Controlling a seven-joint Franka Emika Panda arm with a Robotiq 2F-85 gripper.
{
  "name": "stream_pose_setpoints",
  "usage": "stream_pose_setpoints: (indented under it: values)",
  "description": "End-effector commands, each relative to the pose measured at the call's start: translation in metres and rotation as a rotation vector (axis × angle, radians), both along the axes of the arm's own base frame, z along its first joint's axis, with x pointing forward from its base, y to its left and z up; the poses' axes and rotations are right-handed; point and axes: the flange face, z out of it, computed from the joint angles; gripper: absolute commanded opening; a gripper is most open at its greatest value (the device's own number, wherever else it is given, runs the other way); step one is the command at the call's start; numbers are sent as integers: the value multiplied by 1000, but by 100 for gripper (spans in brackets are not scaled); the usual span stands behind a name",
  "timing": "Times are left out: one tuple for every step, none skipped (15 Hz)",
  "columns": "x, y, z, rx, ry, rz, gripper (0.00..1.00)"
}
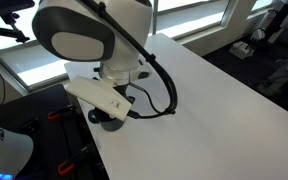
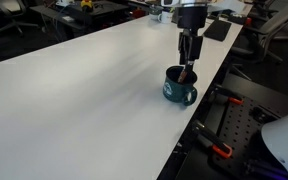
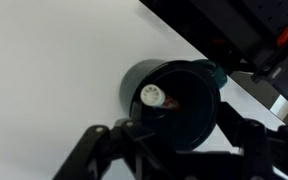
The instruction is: Take the marker out of the green mug.
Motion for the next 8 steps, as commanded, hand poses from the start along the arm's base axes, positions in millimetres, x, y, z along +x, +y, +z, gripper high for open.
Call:
stream_pose_setpoints:
  values:
    - [-8,7,12,0,24,-20,77]
    - [-9,7,12,2,29,-24,77]
    - [-10,7,11,4,32,-25,77]
    - [-11,7,11,6,35,-25,76]
    - [-12,6,10,6,34,-22,75]
    - [-12,6,8,1,32,-19,76]
    - [-13,7,6,-3,33,-14,75]
    - [-13,7,4,-12,33,-6,78]
